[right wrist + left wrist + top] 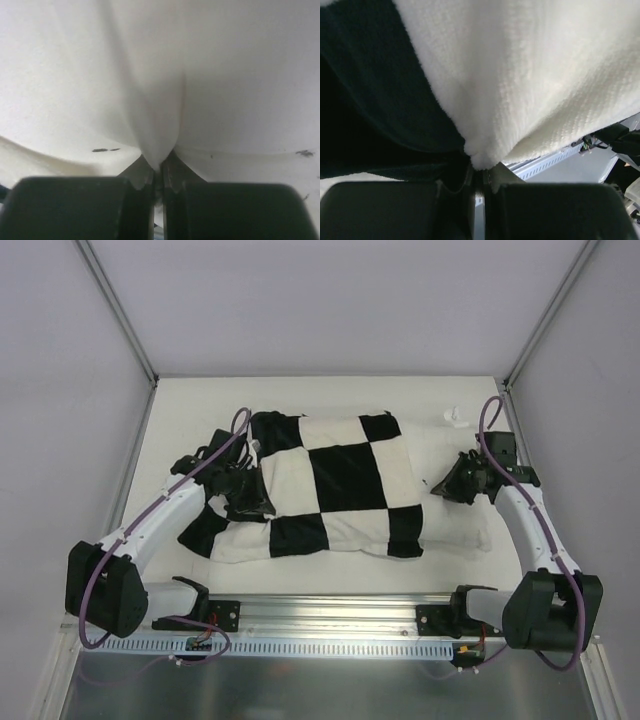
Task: Remove the pillowcase from the pillow
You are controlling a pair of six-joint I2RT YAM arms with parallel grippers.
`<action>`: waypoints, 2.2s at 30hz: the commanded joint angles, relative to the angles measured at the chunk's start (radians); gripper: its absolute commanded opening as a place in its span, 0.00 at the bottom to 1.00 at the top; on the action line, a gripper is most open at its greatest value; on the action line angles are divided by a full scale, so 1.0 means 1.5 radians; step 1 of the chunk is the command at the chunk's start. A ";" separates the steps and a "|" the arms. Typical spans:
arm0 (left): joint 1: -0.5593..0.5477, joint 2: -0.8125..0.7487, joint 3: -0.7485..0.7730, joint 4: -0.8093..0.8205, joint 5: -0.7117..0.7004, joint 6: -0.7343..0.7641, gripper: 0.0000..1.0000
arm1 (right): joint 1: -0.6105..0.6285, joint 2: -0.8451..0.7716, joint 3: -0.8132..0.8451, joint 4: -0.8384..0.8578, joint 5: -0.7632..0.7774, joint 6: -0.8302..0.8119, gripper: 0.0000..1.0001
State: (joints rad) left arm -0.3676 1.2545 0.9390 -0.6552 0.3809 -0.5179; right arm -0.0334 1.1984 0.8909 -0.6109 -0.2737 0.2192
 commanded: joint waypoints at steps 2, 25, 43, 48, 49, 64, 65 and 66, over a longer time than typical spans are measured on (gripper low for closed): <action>0.014 -0.028 0.036 0.007 -0.061 -0.012 0.00 | -0.001 -0.038 0.078 0.009 0.069 0.007 0.01; 0.592 -0.147 0.177 -0.059 0.105 -0.031 0.00 | -0.290 -0.099 0.202 0.009 0.002 0.108 0.01; 0.591 -0.111 0.265 -0.016 0.153 -0.089 0.00 | -0.254 -0.063 0.311 -0.002 -0.006 0.091 0.11; 0.590 -0.112 0.197 -0.010 0.221 -0.038 0.58 | -0.231 -0.057 0.251 -0.036 -0.007 0.065 0.85; 0.588 -0.119 0.179 -0.010 0.223 -0.018 0.63 | -0.225 -0.078 0.238 -0.036 -0.003 0.059 0.89; -0.028 -0.267 0.016 -0.053 -0.067 0.070 0.88 | -0.043 -0.312 0.001 -0.158 0.032 0.026 1.00; -0.060 -0.256 0.012 -0.053 -0.075 0.066 0.87 | -0.039 -0.321 -0.001 -0.168 0.031 0.025 1.00; -0.095 -0.247 0.007 -0.053 -0.084 0.056 0.87 | -0.035 -0.339 -0.006 -0.178 0.027 0.025 0.97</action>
State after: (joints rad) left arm -0.4026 0.8600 0.9730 -0.7273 0.3534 -0.4332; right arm -0.1059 0.7399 0.8864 -0.8124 -0.2443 0.2726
